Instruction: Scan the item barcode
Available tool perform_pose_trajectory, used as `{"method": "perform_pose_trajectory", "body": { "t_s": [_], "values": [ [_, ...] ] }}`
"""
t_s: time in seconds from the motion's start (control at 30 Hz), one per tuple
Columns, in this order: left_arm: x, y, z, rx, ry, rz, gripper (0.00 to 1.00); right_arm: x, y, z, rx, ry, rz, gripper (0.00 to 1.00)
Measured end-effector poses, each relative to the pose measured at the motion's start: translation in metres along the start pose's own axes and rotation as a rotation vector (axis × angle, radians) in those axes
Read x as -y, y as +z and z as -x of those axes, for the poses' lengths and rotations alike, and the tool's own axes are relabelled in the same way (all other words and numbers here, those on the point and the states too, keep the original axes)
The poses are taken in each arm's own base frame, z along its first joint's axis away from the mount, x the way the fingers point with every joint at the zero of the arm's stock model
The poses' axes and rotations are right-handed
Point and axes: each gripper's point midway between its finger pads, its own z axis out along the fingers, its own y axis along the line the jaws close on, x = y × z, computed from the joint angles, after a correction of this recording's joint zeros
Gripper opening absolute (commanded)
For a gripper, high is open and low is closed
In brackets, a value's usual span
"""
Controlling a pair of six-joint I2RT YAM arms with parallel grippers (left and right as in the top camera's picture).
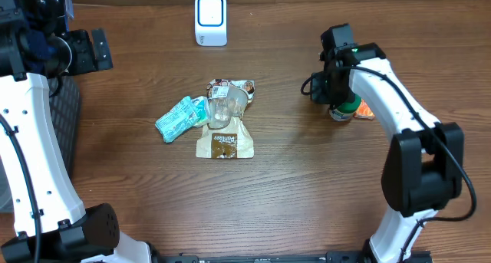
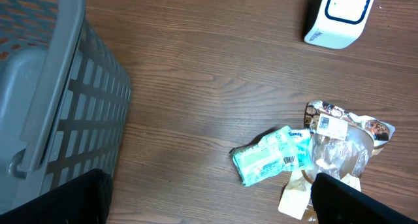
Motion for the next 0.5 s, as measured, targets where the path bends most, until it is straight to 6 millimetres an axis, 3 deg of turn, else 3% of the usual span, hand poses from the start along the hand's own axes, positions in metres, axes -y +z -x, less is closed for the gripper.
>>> {"method": "perform_pose_trajectory", "body": {
  "t_s": [0.5],
  "values": [
    [0.000, 0.000, 0.000, 0.000, 0.000, 0.000, 1.00, 0.026, -0.001, -0.003, -0.002, -0.016, -0.149, 0.20]
  ]
}}
